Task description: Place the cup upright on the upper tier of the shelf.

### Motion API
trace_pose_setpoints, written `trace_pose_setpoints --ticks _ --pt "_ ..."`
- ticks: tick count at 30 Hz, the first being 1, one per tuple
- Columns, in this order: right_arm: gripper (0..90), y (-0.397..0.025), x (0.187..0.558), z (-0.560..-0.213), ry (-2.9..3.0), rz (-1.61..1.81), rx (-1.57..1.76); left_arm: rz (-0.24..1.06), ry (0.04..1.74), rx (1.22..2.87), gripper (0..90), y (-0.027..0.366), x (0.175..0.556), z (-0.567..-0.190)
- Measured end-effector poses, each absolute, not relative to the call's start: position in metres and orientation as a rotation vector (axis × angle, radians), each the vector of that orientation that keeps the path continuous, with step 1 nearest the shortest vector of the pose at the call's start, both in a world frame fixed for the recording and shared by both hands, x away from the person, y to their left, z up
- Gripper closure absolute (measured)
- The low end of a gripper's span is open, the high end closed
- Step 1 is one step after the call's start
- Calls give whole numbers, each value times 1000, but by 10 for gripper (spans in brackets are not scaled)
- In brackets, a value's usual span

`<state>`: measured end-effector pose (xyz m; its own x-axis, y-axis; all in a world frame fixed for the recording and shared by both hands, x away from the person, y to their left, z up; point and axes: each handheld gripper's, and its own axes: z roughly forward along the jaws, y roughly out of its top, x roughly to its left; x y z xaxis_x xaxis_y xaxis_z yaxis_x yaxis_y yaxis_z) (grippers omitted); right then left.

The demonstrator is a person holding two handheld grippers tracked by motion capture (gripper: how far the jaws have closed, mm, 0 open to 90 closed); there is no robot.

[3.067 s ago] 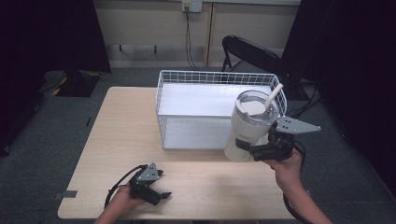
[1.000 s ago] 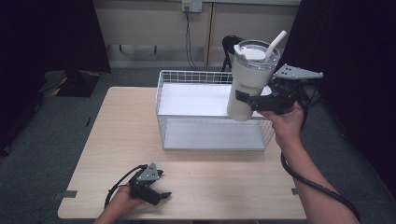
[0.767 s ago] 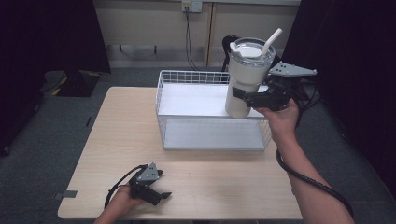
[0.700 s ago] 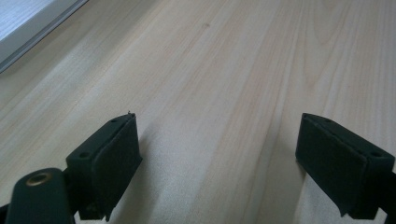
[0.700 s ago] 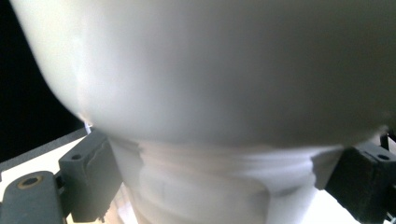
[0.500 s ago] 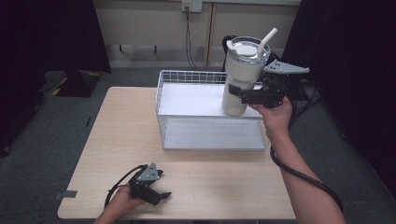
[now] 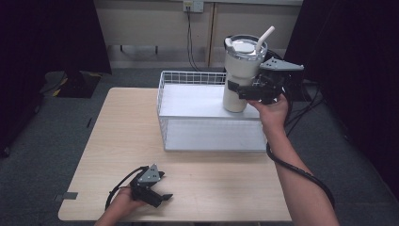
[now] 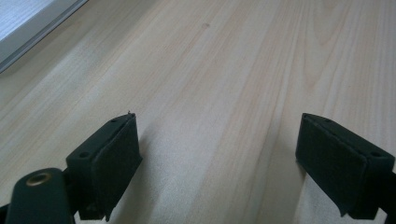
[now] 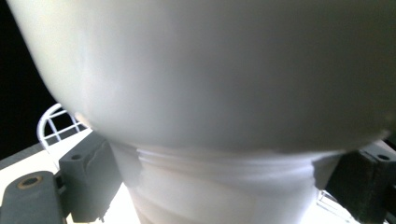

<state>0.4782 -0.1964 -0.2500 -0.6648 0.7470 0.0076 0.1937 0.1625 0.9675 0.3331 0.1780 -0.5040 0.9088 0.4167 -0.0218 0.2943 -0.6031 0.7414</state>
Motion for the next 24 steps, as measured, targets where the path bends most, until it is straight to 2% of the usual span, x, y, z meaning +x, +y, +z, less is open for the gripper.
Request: trace_pose_setpoints --ticks 24 --pt "97 -203 484 -265 1966 1528 900 195 505 2258 130 178 333 -504"
